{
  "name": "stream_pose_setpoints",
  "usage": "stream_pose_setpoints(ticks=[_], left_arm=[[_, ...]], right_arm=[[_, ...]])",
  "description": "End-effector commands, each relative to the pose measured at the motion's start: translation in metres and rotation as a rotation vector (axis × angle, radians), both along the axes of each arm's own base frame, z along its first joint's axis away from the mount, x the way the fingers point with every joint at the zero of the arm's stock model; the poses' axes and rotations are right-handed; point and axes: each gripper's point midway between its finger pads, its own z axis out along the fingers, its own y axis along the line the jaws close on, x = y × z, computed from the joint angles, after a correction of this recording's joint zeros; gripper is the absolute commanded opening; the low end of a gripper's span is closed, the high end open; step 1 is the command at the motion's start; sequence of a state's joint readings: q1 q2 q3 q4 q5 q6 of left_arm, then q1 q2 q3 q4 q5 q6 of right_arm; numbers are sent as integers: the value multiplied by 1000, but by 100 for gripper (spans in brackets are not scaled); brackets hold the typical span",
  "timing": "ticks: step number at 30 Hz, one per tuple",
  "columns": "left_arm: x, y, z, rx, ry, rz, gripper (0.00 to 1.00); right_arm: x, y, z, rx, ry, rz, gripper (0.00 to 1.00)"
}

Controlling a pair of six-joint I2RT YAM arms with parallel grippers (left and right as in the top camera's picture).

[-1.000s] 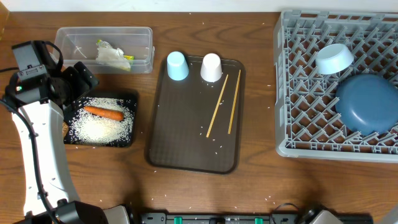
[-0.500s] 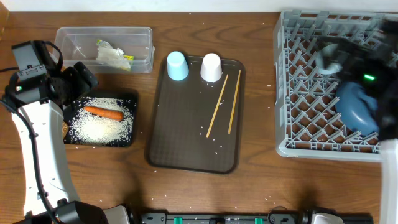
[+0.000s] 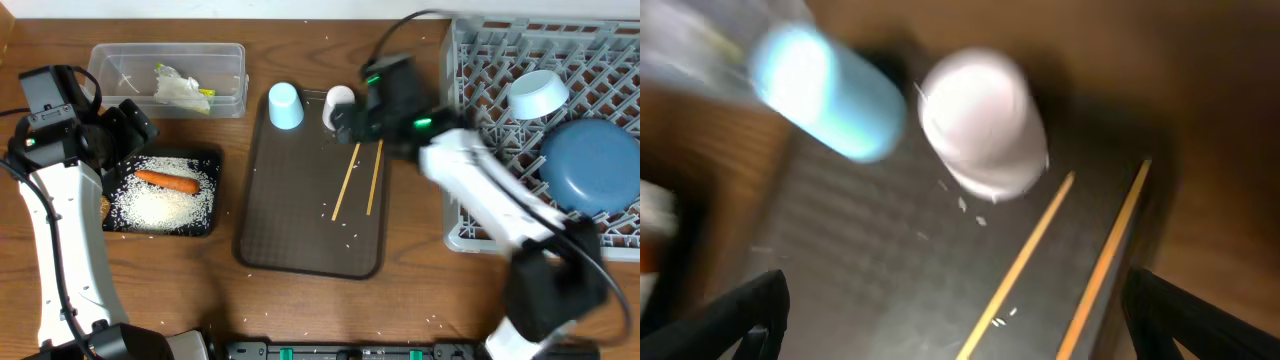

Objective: Sort waste into correct bins and load items into the dishwasher rack
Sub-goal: 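Move the right gripper left over the chopsticks on the serving tray, then grasp one wooden chopstick with the right gripper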

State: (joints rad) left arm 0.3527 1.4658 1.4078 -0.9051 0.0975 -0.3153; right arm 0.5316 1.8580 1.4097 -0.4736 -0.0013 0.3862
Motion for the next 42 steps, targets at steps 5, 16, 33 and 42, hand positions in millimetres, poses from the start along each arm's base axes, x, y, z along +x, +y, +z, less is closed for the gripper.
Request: stream_pose_setpoints(ticks=[5,16,33,42], left_arm=[[1,3,8,9,-20,11,98],[1,3,8,9,-20,11,98],[1,3,8,9,-20,11,98],[1,3,8,9,-20,11,98]], right_arm=[[-9,10,-56,-168,18,-100,99],[-16,-6,-94,-209,100,-263,89],[-28,4,-120,-280,96,-260,57],[-33,-13,-131,-338,109,-341,39]])
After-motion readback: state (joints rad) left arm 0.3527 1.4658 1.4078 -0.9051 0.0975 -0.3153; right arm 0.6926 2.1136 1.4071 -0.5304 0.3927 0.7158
